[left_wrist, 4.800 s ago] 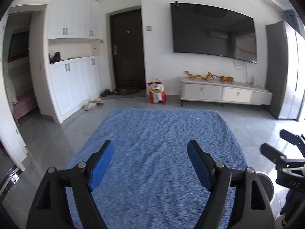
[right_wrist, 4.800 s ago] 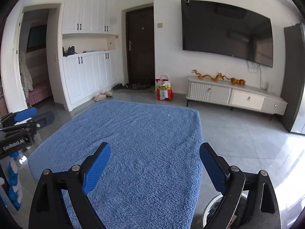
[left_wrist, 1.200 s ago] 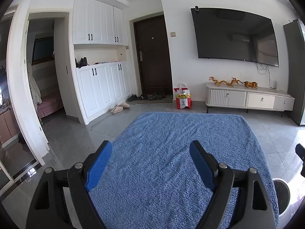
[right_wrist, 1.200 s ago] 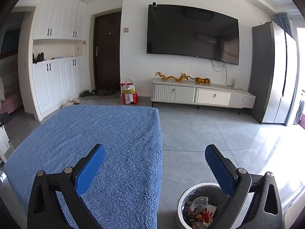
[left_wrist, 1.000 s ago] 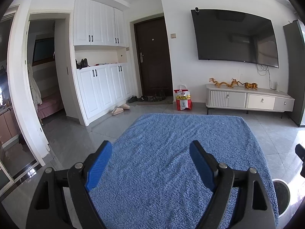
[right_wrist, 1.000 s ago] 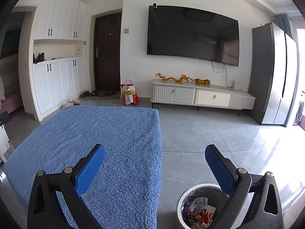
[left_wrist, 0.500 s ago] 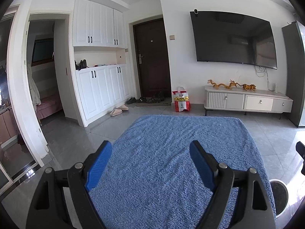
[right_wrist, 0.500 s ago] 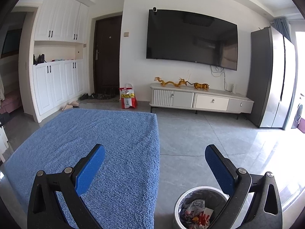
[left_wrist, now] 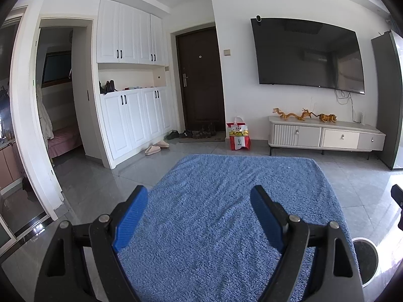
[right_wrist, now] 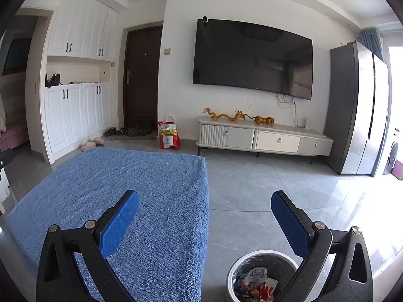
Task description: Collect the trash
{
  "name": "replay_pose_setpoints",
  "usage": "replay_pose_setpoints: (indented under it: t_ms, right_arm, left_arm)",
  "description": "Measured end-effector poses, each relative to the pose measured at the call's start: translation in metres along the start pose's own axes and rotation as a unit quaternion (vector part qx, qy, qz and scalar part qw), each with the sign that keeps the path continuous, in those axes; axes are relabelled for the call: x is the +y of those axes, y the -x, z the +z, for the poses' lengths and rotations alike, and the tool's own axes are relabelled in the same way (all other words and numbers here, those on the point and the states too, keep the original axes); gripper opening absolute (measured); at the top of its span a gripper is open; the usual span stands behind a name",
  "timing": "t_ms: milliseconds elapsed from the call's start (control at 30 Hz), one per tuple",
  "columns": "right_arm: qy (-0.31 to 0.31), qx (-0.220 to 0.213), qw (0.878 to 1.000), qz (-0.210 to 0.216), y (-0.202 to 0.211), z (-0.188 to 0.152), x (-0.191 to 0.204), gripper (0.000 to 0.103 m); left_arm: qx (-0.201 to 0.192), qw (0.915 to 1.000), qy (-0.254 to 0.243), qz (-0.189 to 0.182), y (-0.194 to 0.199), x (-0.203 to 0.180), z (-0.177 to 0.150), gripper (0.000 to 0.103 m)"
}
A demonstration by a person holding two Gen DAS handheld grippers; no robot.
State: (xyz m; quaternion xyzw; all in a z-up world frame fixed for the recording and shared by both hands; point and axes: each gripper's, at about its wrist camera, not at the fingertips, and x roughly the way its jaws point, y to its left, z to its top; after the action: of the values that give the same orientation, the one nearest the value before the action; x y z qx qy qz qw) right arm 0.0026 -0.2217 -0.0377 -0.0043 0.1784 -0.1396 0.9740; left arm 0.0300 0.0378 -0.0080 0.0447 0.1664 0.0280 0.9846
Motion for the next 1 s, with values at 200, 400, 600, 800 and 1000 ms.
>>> replay_pose_setpoints:
  t_ms: [200,400,600,800,1000]
  right_arm:
    - [0.001,-0.010,1.000,0.000,0.010,0.003,-0.001,0.103]
    - [0.002,-0.018,1.000,0.002,0.020,0.006,-0.001,0.103]
    - [0.003,-0.026,1.000,0.005,0.028,0.009,0.000,0.103]
    - [0.004,-0.033,0.999,0.007,0.035,0.009,0.000,0.103]
    - [0.003,-0.040,0.999,0.008,0.043,0.010,-0.001,0.103]
  left_arm:
    - [-0.008,1.0000,0.003,-0.002,0.008,0.000,0.003,0.083]
    - [-0.015,0.9999,0.005,-0.003,0.017,0.000,0.004,0.083]
    - [-0.019,0.9998,0.007,-0.003,0.025,0.003,0.002,0.083]
    - [-0.025,0.9996,0.009,-0.003,0.032,0.005,0.004,0.083]
    - [-0.029,0.9995,0.012,-0.004,0.039,0.008,0.004,0.083]
